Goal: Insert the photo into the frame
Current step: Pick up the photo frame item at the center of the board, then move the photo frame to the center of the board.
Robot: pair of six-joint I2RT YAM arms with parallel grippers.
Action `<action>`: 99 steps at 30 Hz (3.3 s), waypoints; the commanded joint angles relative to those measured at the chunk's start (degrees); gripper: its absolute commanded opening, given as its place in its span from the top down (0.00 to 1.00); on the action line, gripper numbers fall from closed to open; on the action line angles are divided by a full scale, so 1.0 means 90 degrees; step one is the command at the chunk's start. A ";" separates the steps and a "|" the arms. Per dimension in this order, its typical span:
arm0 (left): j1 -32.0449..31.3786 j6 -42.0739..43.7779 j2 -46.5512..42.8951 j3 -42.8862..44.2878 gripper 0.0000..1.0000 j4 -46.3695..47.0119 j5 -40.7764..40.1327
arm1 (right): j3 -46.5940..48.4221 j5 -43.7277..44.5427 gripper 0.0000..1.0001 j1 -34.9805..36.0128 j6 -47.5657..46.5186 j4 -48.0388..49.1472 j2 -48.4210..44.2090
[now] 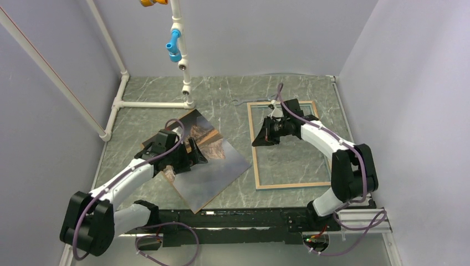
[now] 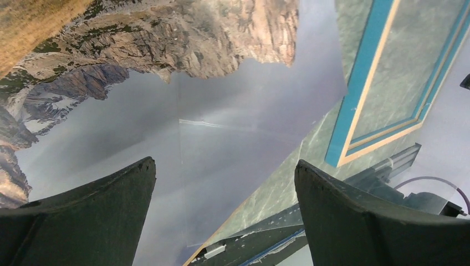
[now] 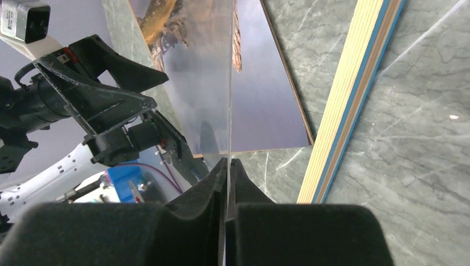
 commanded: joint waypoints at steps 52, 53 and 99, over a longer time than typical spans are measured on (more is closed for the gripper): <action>-0.4264 -0.0919 0.5895 0.6445 0.27 -0.2290 -0.2578 | 0.2279 0.6277 1.00 -0.0004 -0.0623 -0.2286 -0.4887; -0.4268 -0.0918 0.5878 0.6433 0.29 -0.2275 -0.2578 | 0.2274 0.6258 1.00 -0.0003 -0.0623 -0.2286 -0.4882; -0.4392 -0.2819 0.3966 0.4030 0.84 -0.1202 -0.2909 | 0.1556 0.4931 1.00 0.0001 -0.0701 -0.1925 -0.4532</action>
